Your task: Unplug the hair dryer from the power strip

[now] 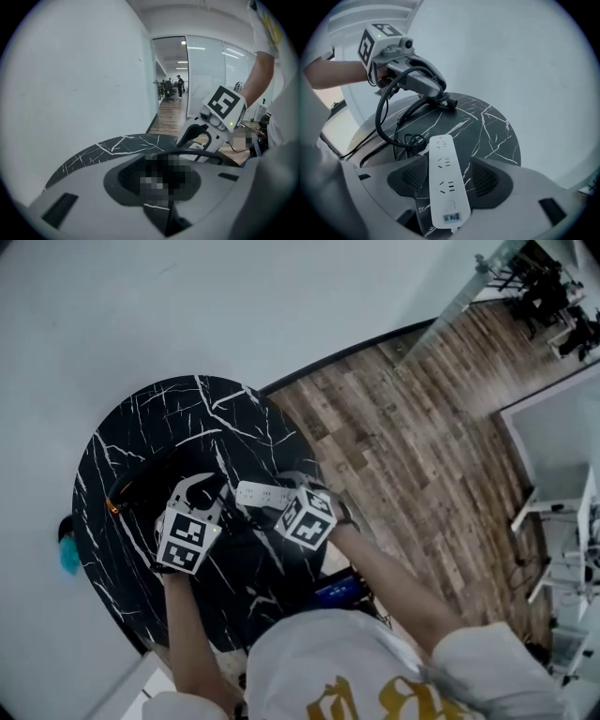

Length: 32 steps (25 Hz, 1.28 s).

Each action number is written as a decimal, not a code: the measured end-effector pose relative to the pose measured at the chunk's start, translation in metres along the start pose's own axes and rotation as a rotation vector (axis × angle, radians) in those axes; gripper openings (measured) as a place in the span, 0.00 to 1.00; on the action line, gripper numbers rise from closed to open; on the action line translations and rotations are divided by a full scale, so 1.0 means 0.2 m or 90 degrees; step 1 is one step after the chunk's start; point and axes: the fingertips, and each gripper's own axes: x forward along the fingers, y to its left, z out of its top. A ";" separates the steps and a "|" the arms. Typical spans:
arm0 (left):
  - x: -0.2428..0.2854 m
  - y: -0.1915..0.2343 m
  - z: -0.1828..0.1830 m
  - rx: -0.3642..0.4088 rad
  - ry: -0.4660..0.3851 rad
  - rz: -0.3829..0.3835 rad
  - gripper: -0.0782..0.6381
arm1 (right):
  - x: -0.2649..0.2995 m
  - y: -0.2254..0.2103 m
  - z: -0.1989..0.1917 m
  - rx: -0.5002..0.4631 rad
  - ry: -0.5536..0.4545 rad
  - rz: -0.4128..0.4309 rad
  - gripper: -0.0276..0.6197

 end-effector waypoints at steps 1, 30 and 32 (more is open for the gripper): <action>-0.01 0.00 -0.01 -0.007 -0.002 0.008 0.20 | -0.03 -0.01 0.01 0.006 -0.006 -0.006 0.46; 0.11 -0.38 -0.43 -0.168 0.084 -0.017 0.20 | -0.42 0.01 -0.14 0.187 -0.169 -0.086 0.45; 0.14 -0.39 -0.45 -0.177 0.090 -0.024 0.20 | -0.43 0.01 -0.15 0.189 -0.169 -0.084 0.45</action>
